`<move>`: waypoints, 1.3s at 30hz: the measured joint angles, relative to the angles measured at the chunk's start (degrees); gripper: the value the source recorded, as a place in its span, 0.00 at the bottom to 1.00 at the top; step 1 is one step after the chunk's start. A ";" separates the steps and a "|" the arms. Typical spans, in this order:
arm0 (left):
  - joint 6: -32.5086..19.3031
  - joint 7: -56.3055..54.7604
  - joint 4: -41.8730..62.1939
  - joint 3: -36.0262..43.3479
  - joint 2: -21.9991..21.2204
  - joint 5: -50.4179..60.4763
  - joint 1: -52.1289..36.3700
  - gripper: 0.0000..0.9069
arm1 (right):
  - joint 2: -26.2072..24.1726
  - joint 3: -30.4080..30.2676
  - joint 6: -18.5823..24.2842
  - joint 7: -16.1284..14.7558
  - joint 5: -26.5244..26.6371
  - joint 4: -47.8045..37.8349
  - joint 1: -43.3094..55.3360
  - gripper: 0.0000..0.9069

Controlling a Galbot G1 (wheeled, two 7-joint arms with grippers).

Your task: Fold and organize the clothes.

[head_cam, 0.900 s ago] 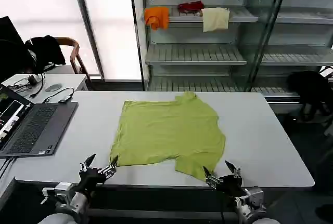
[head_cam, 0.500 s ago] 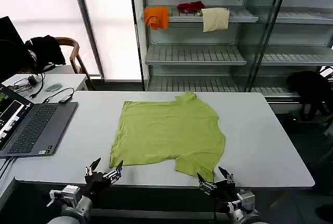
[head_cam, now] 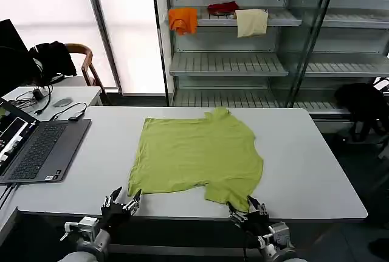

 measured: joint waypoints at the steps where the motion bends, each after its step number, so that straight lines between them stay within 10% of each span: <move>1: -0.05 0.11 0.18 -0.03 0.05 0.05 0.00 0.01 | 0.02 -0.04 0.05 -0.02 -0.07 0.00 -0.02 0.00; 39: 0.52 1.55 -5.39 -2.06 -0.04 -3.32 -2.36 0.00 | 2.09 0.41 5.93 2.63 2.97 0.43 2.71 0.00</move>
